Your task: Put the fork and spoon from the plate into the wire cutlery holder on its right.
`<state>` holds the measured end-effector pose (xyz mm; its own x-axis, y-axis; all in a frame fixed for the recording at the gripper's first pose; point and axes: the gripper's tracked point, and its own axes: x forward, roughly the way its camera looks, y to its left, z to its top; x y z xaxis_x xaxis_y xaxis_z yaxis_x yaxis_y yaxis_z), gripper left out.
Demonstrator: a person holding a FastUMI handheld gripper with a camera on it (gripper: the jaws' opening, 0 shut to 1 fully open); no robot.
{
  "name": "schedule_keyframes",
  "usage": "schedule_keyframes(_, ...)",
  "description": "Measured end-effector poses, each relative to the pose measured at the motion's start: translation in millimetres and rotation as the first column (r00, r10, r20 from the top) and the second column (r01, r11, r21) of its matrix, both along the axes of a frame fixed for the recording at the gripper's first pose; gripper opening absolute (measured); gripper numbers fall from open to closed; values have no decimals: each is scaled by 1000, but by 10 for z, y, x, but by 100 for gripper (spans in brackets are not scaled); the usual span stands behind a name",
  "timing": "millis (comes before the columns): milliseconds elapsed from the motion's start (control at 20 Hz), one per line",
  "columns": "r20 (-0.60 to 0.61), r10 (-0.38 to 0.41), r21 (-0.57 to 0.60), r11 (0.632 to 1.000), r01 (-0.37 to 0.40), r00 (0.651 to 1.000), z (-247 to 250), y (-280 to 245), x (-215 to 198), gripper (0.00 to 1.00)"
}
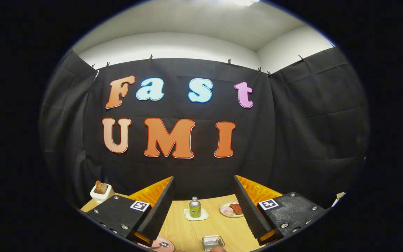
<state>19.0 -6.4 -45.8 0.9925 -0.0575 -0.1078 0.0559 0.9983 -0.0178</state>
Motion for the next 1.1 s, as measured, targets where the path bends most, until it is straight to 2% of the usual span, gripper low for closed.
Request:
schedule_keyframes(550, -8, -11, -36, 999, 10, 1000, -64, -40, 79, 97)
schedule_keyframes(1100, -18, 37, 2, 999, -37, 999, -158, 285, 74, 97)
